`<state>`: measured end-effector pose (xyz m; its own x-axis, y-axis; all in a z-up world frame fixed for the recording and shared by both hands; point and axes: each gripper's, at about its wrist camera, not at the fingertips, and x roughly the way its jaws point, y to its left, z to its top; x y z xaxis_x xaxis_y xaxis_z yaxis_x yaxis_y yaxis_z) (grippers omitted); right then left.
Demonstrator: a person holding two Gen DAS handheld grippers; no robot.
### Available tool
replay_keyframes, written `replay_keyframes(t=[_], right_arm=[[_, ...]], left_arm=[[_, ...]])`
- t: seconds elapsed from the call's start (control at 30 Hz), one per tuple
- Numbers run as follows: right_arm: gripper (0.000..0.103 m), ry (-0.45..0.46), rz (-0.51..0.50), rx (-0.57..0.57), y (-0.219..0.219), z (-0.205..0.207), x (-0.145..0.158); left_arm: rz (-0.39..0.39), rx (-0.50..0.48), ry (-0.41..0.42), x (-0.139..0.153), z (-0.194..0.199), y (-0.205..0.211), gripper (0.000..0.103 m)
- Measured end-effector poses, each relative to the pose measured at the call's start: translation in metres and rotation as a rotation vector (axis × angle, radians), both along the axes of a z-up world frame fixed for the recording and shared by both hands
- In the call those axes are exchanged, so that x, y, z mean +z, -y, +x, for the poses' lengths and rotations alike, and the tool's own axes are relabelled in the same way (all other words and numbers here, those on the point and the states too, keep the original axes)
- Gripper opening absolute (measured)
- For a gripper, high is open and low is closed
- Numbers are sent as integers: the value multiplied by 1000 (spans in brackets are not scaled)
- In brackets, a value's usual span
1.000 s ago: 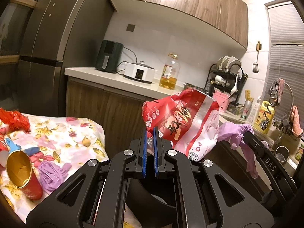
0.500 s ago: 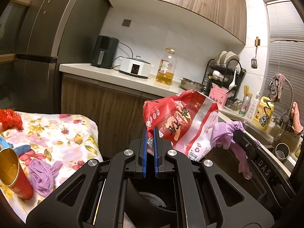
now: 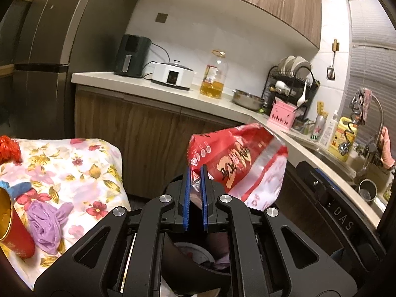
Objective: Collect trash
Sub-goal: 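Open both tools to drop the glove and snack bag into the bin, then move both tools back toward the table of trash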
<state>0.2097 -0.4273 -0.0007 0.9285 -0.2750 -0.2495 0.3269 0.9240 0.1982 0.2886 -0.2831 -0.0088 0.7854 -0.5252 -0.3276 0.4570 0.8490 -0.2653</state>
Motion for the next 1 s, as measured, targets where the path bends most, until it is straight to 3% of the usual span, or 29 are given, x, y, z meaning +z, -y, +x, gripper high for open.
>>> replay_keyframes(t=[0.13, 0.3, 0.6, 0.8, 1.0], right_arm=[[45, 0, 11, -15, 3, -3, -1], [48, -2, 12, -28, 5, -8, -3], [62, -7, 13, -34, -5, -22, -5], [77, -5, 35, -22, -13, -34, -6], [83, -8, 24, 6, -35, -44, -8]], left_arm=[[19, -14, -9, -4, 1, 3, 21], [13, 10, -11, -6, -2, -5, 49], [56, 96, 30, -3, -25, -29, 77], [93, 166, 66, -2, -49, -54, 86], [99, 224, 74, -3, -68, -85, 91]])
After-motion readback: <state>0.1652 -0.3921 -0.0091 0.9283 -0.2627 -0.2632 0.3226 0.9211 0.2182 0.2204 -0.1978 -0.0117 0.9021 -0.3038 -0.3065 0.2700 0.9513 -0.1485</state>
